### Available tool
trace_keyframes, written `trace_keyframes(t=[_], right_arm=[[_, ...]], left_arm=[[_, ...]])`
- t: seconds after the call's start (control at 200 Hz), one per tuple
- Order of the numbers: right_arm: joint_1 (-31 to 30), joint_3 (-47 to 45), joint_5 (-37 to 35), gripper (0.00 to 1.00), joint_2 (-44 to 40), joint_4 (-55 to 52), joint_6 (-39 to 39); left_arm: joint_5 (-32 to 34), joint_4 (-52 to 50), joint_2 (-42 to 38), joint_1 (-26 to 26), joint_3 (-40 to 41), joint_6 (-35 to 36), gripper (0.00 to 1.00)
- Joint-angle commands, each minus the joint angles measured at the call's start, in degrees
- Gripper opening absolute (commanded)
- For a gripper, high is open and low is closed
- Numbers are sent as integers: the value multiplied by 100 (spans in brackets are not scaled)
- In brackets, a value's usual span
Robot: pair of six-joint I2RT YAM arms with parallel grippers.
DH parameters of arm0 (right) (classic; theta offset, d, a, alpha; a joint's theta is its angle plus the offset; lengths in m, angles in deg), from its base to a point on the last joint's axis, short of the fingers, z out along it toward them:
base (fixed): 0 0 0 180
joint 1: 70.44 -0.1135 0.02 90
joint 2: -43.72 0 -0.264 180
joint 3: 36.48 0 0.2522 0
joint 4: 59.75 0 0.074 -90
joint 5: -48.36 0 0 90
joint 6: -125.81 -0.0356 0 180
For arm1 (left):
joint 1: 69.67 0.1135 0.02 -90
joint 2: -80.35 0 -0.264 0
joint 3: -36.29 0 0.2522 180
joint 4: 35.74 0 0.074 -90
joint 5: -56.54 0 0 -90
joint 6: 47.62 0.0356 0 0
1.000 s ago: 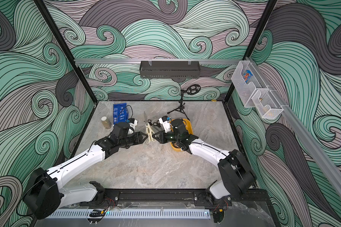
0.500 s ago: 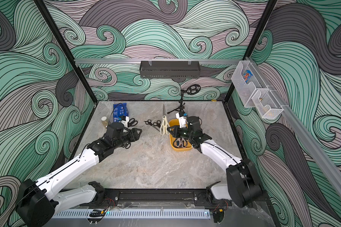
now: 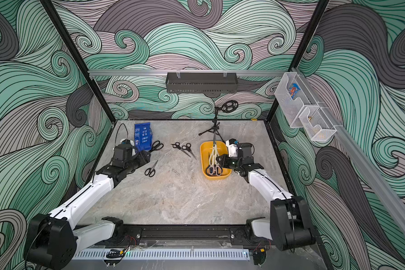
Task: Put the scissors into the storage box
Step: Place the scissors in the storage box.
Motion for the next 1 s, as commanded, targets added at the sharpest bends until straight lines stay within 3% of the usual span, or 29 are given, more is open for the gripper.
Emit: trace_keyframes(t=[0.0, 0.215, 0.57, 0.8, 0.996], right_arm=[[12, -90, 154, 2, 71, -27, 70], [-3, -394, 419, 3, 240, 174, -58], [-3, -477, 544, 10, 742, 323, -117], [14, -350, 196, 24, 893, 322, -143], [12, -149, 129, 30, 972, 288, -137]], left_arm=[[-434, 73, 104, 191, 36, -161, 65], [-546, 188, 299, 625, 238, -170, 65], [-1383, 174, 738, 1544, 345, -83, 65], [-1593, -14, 1010, 1654, 262, 329, 63], [-1617, -220, 1258, 1649, 182, 603, 57]])
